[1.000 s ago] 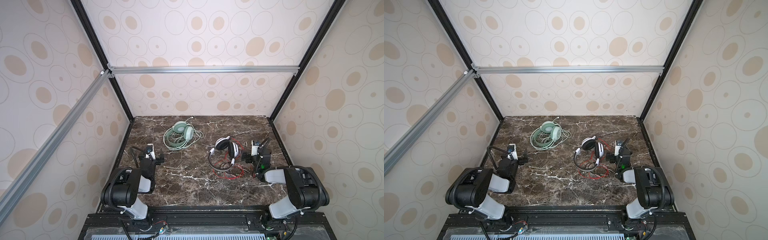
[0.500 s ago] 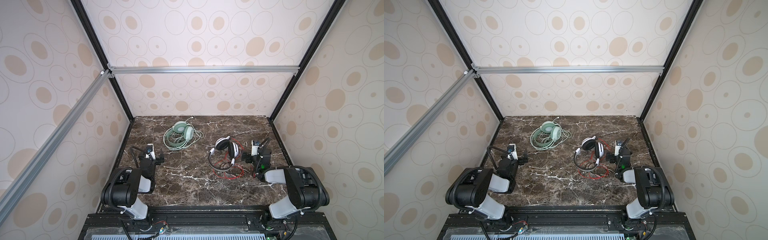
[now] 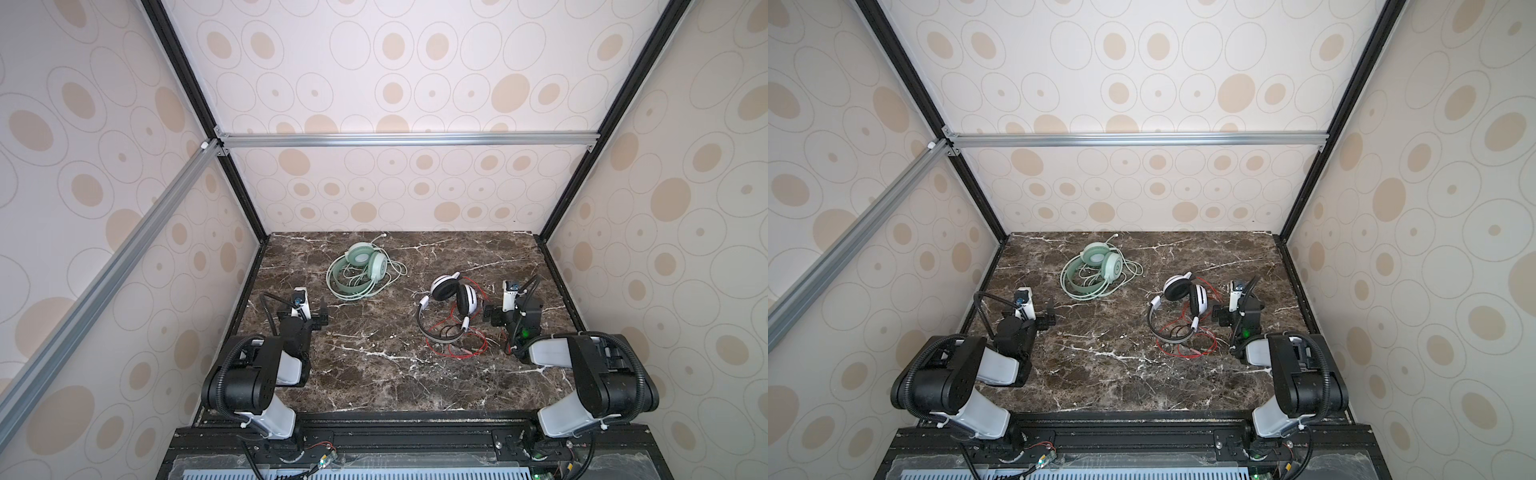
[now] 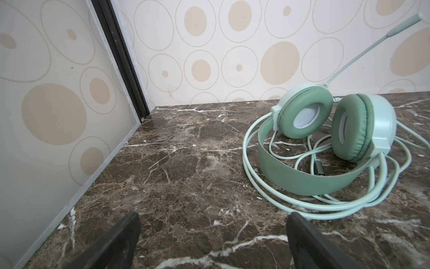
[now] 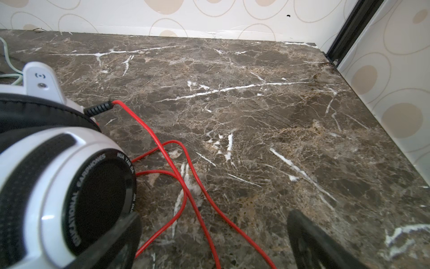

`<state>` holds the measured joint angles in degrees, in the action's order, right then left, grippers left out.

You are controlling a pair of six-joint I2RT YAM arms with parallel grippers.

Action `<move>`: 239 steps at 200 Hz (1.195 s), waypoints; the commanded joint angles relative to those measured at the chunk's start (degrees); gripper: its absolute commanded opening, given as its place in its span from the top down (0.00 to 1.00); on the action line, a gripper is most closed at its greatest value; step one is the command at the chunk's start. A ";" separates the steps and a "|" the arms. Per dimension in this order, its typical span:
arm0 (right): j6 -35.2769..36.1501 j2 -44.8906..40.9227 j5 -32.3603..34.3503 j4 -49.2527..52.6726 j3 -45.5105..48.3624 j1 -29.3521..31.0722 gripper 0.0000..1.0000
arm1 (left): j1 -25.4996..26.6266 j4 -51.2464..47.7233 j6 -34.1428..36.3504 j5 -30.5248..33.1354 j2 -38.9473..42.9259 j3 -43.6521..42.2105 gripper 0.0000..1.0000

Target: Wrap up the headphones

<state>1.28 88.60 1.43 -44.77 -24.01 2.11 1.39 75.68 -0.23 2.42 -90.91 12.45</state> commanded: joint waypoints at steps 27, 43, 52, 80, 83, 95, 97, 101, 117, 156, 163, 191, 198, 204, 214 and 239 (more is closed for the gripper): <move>-0.10 -0.38 -0.33 0.14 -0.60 -0.10 0.00 | -0.39 1.13 0.15 -0.44 0.47 0.82 0.02; -0.31 -0.35 -0.05 -0.04 -0.66 -0.15 0.00 | -0.42 1.11 0.15 -0.35 0.47 0.82 0.02; -0.30 -0.35 0.00 -0.17 -0.60 -0.11 0.00 | -0.42 1.18 0.18 -0.39 0.47 0.82 0.02; -0.68 -1.47 2.47 -2.83 0.78 0.19 0.00 | -0.36 1.20 0.21 -0.39 0.47 0.82 0.02; -0.69 -1.91 3.45 -3.54 1.08 0.29 0.00 | -0.41 1.22 0.15 -0.35 0.52 0.82 0.02; 0.40 -9.07 10.07 2.32 1.17 2.91 0.00 | -0.52 1.09 -0.23 -1.07 0.53 0.82 0.02; 0.64 -10.36 10.56 4.15 0.88 3.28 0.00 | -0.69 1.06 -0.35 -1.22 0.55 0.78 0.02; 0.65 -12.53 10.85 7.45 -0.07 3.65 0.00 | -0.81 1.30 -0.34 -1.54 0.64 0.62 0.02; -16.29 -22.08 17.50 27.76 -7.63 3.63 0.00 | -0.61 1.85 -0.28 0.02 4.75 -1.24 0.02; -27.57 -23.62 1.35 37.92 -17.48 2.99 0.00 | 4.50 -18.36 -21.10 16.35 33.31 -0.47 0.02; -27.82 -21.49 -1.09 40.64 -20.81 3.21 0.00 | 4.70 -19.92 -25.50 13.73 36.28 0.18 0.02; -24.81 -9.55 -7.27 52.68 -36.65 7.93 0.00 | 6.45 -33.58 -33.97 1.35 38.00 11.96 0.02; -24.01 -6.84 -7.16 54.47 -39.95 9.86 0.00 | 6.60 -38.96 -34.62 -1.73 37.15 16.53 0.02; -23.33 -4.26 -7.05 55.62 -42.90 11.67 0.00 | 6.53 -43.10 -35.67 -4.64 36.33 19.78 0.02; -22.17 0.03 -6.84 57.37 -47.53 15.24 0.00 | 5.92 -48.15 -38.54 -9.75 34.63 25.02 0.02; -18.02 11.34 -2.54 64.05 -60.58 24.18 0.00 | 2.97 -60.82 -42.63 -19.69 30.43 35.39 0.02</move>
<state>-20.69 92.47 -2.13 8.19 -74.89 19.03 6.50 33.17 -34.65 -4.27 -57.93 39.00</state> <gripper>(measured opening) 0.996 0.983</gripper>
